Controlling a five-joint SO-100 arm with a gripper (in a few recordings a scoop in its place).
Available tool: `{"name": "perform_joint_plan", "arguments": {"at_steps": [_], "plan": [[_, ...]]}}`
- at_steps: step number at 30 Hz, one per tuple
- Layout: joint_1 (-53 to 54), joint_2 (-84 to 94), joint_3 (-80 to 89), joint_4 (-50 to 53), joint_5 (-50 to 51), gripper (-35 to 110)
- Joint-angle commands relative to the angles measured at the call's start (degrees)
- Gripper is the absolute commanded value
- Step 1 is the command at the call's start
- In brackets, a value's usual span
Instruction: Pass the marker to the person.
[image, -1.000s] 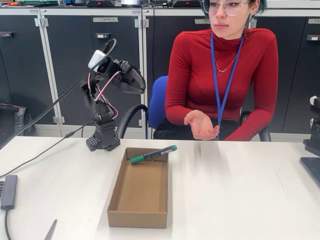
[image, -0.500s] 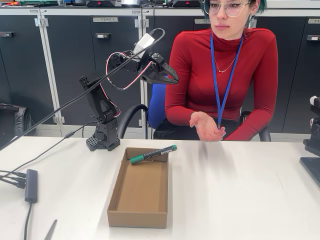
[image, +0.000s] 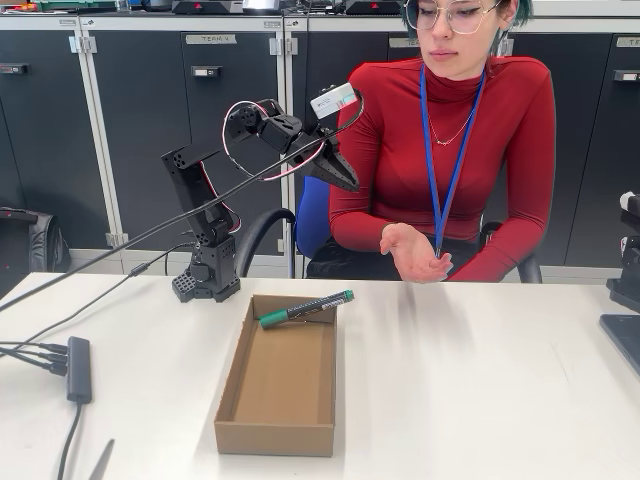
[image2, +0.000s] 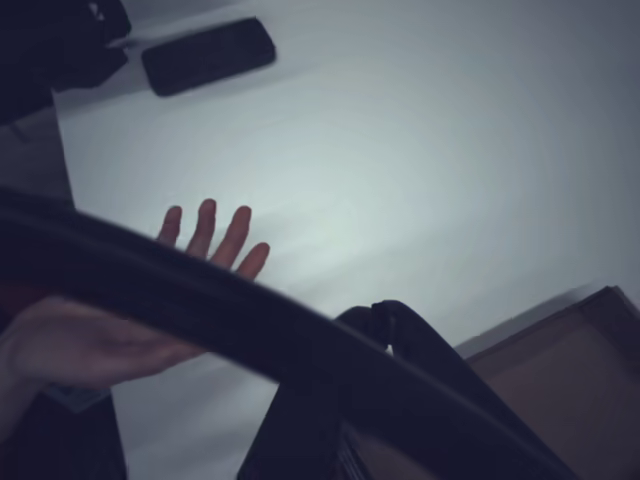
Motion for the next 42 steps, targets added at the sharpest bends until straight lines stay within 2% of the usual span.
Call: {"name": "perform_joint_plan", "arguments": {"at_steps": [1,14,27,40,42], "plan": [[-2.55,0.53,-2.02,2.02,-5.27,-5],[-4.75,2.11,5.98,11.69,-3.34,-5],[-4.66,6.86,18.37,11.34,1.67,-5],[-0.53,8.88,25.14,13.62,-3.34,-5],[0.62,8.70,25.66,12.92,-3.52,0]]}}
